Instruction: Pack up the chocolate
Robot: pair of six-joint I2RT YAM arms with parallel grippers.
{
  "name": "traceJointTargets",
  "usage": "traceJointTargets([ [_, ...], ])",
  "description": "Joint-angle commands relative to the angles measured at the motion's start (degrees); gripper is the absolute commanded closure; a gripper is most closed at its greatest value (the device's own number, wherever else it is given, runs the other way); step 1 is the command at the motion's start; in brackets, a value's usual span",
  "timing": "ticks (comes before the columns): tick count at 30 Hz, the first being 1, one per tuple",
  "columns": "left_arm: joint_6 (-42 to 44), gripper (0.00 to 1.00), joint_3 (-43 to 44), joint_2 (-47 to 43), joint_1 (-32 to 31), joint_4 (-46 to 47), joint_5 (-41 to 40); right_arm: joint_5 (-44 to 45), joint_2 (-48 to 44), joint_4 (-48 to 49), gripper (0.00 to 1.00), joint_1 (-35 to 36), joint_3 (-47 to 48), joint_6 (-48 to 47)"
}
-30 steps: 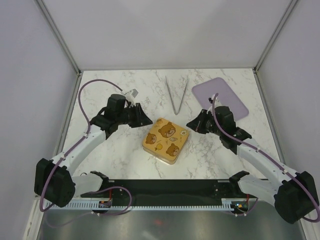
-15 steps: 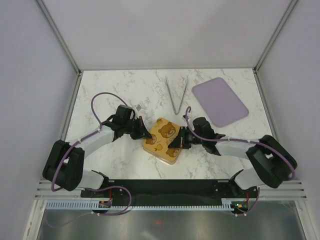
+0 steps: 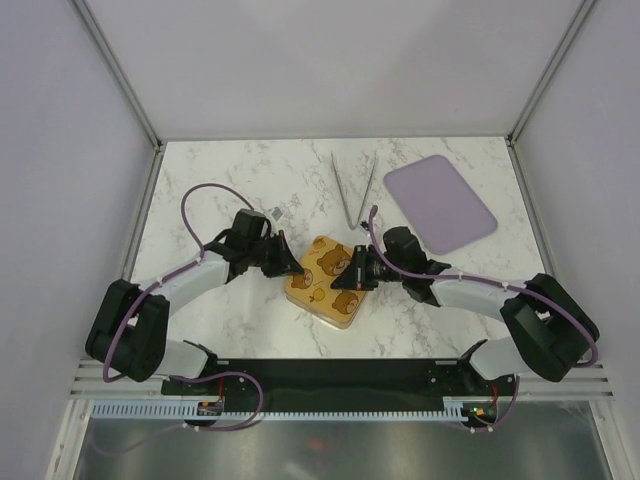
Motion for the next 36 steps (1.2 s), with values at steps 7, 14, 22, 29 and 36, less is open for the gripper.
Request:
traceJointTargets([
  [7,-0.03,0.98,-0.81,0.19,-0.03,-3.29,-7.27,7.75,1.71,-4.10,0.96,0.26,-2.02,-3.25],
  [14,4.36,0.87,6.83,-10.84,-0.12,-10.66,-6.39,20.65,-10.13,-23.07,0.46,0.26,6.15,-10.62],
  [22,8.85,0.27,14.57,-30.64,-0.12,-13.05,-7.88,41.22,-30.09,-40.23,0.02,0.34,18.10,-15.74],
  [29,9.20,0.00,16.16,-37.95,-0.12,-12.88,-4.46,50.91,-37.21,-47.44,0.02,0.26,23.82,-16.88],
  [36,11.13,0.00,15.45,-41.91,-0.12,-11.29,-4.54,51.17,-40.12,-47.88,0.02,0.34,24.44,-17.06],
])
